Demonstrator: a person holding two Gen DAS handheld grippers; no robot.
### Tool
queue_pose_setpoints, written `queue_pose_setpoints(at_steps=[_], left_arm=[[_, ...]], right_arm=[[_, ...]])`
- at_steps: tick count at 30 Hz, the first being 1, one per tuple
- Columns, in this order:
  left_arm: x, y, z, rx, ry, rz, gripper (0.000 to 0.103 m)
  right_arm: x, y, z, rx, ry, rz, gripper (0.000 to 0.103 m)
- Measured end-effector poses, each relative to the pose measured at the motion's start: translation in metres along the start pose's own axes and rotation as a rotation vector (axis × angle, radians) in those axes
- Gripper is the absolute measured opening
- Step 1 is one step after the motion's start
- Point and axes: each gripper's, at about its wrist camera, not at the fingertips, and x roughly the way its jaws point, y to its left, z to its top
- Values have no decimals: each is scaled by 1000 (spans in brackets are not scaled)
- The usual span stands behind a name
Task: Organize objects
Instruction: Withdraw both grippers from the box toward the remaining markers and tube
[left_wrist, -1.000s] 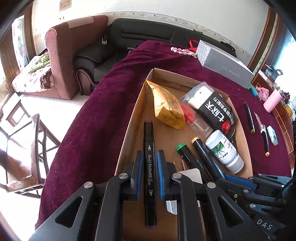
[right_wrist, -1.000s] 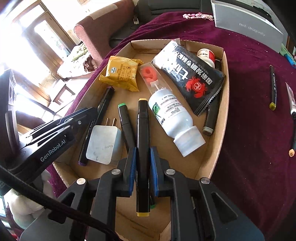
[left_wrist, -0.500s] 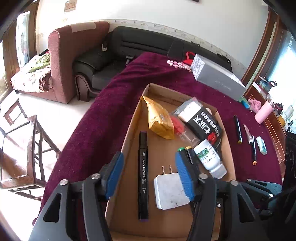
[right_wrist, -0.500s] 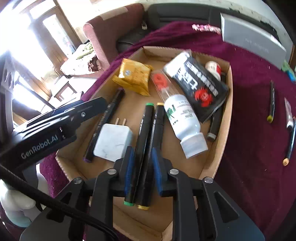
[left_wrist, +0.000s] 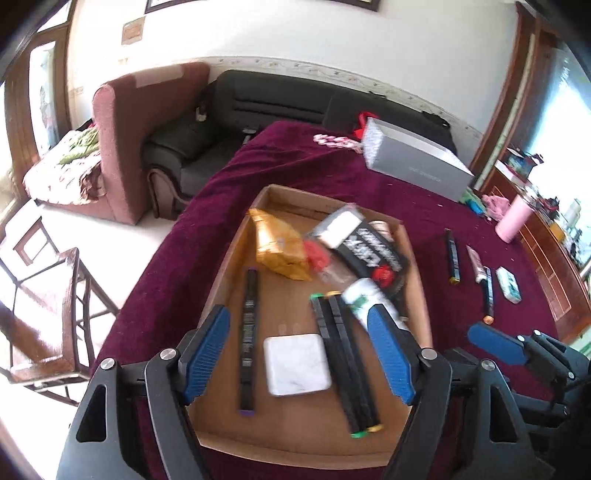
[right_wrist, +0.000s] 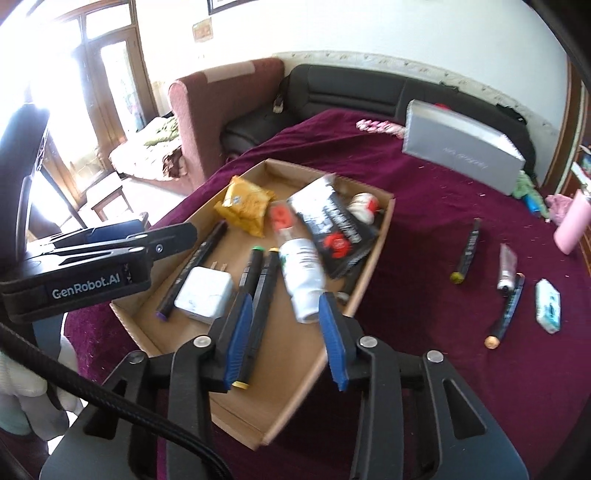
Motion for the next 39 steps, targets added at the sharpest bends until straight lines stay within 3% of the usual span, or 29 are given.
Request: queue_pose_setpoints(at_steps=[9,22,31,39], left_arm=[[-3,-89,1,144,1,-51,72],[32,-206,-4,321,67,-102,71],[67,-256,2,406,96,-60,71],[108,-265,25,425,116,-21,71]], right_arm=[[-27,-60,-14,81,-45,-58,37],[-49,-167,-39,266,-52,-146,37],[-49,-232,-52,369,-47,-190,37],[-47,-298,-63,507,-73,-229,37]])
